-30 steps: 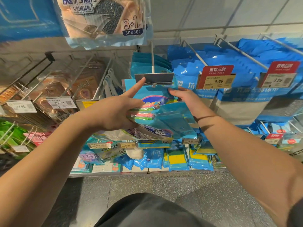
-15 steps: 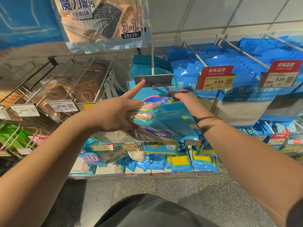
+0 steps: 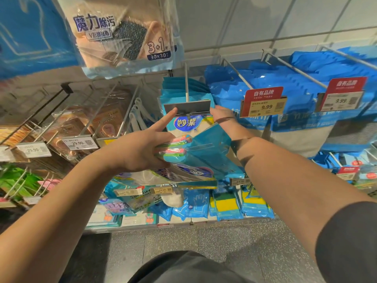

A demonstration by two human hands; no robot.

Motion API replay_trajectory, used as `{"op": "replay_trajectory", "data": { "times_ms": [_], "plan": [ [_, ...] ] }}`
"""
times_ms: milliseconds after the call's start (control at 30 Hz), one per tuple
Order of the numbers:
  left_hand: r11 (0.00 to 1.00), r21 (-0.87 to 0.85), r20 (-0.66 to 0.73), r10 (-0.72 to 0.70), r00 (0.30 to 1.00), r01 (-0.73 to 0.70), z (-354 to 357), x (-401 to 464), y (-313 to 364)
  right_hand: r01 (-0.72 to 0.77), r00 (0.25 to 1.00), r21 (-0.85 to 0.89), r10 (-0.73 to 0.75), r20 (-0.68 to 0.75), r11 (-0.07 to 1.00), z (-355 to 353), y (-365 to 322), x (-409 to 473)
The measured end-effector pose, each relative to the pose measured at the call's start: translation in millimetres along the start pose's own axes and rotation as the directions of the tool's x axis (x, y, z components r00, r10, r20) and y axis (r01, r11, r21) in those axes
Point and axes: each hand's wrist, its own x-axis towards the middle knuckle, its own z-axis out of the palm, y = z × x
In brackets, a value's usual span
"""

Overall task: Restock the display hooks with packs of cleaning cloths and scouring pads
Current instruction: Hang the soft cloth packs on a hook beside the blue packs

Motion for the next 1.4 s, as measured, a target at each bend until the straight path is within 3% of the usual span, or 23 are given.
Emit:
{"op": "replay_trajectory", "data": {
  "times_ms": [100,200,333,467,667,733,867,1000,1200,1400],
  "plan": [
    [1.0,-0.026,-0.008,0.01,1.0,-0.011,2,0,-3,0.108,0.993,0.081,-0.112,0.044,0.991,-8,13,-14],
    [0.997,-0.07,-0.042,0.018,0.999,-0.021,7,-2,-8,0.085,0.993,0.198,-0.099,0.064,0.977,-19,39,-23],
    [0.978,-0.207,-0.1,0.016,0.995,-0.037,17,-7,-16,0.104,0.993,0.207,-0.114,0.035,0.973,-48,78,-42],
    [0.933,-0.346,-0.166,0.043,0.985,-0.1,33,-13,-10,-0.01,0.94,0.579,-0.19,0.284,0.816,-69,125,-70],
    [0.9,-0.429,-0.191,-0.008,0.982,-0.077,68,-18,-4,-0.036,0.864,0.708,-0.334,0.377,0.705,-71,139,-91],
    [0.885,-0.461,-0.205,-0.03,0.978,-0.069,79,-19,-4,-0.06,0.855,0.721,-0.338,0.395,0.691,-71,137,-99],
    [0.846,-0.533,-0.156,-0.071,0.985,-0.023,95,-22,-3,-0.076,0.921,0.705,-0.222,0.321,0.705,-62,132,-106],
    [0.718,-0.694,-0.026,-0.105,0.994,0.058,111,-27,6,-0.017,0.97,0.693,-0.157,0.188,0.721,-54,128,-102],
    [0.839,-0.49,0.026,-0.255,0.967,0.234,133,-38,-2,0.033,0.976,0.615,-0.157,0.148,0.788,-59,123,-92],
    [0.847,-0.517,-0.088,-0.199,0.976,0.126,125,-46,-10,0.145,0.976,0.43,-0.2,0.086,0.891,-74,113,-73]
  ]
}}
